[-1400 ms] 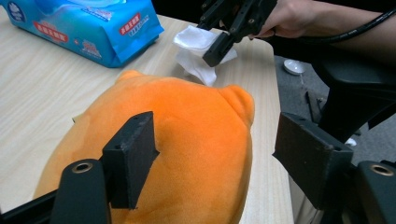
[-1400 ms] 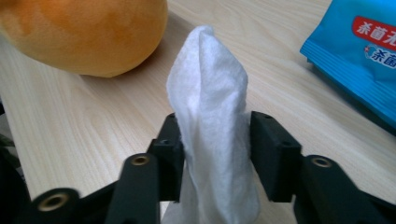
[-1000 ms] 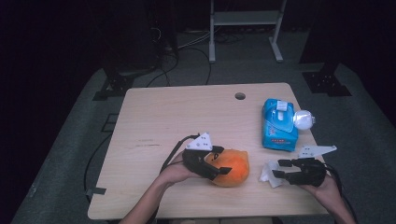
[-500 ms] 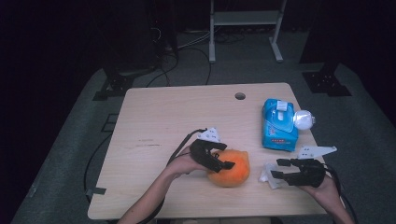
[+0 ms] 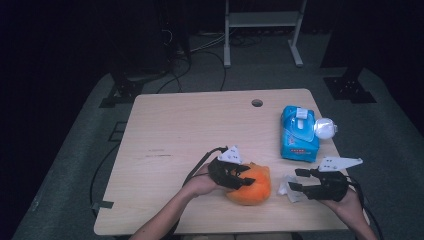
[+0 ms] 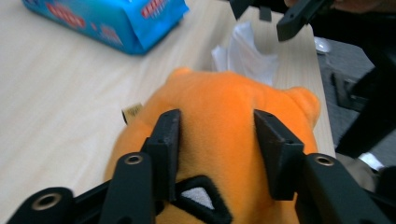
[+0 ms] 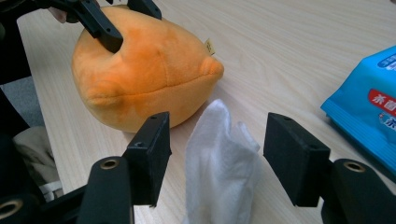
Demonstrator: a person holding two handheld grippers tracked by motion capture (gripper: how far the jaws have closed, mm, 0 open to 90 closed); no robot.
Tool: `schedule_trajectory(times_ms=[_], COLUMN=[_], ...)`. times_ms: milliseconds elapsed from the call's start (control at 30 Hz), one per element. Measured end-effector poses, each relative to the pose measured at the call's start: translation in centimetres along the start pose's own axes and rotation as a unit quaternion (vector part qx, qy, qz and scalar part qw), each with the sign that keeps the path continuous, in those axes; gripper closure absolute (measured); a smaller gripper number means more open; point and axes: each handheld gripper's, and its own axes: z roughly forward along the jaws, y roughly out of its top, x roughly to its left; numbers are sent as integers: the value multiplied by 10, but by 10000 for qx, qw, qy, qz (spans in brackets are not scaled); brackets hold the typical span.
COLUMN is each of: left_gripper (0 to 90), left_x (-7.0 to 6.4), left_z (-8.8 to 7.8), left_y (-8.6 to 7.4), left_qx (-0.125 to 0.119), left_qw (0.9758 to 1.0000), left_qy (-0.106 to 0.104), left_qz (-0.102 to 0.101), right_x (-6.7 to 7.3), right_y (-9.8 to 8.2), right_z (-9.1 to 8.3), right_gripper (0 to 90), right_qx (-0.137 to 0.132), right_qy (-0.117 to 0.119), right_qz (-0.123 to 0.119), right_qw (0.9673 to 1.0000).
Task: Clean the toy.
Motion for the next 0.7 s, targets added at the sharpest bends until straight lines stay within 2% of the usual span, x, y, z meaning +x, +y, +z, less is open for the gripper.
schedule_trajectory(times_ms=[133,433,600,700], left_gripper=[609,621,573,550], left_x=[-2,4,4,4], left_z=[-3,-5,4,5], left_y=[5,-1,-6,-6], left_qx=[-31,-106,80,130], left_qw=[9999,9998,9999,9999], left_qy=[92,109,-22,-7], left_qz=[129,-103,-61,-53], right_x=[-2,-3,-3,-2], right_y=[0,-1,-1,-1], right_z=[-2,-2,-1,-1], right_gripper=[385,383,384,384], right_qx=[-91,-110,-86,-89], right_qy=[-24,-29,-14,-7], right_qz=[72,99,86,93], right_qw=[9999,9999,9999,9999])
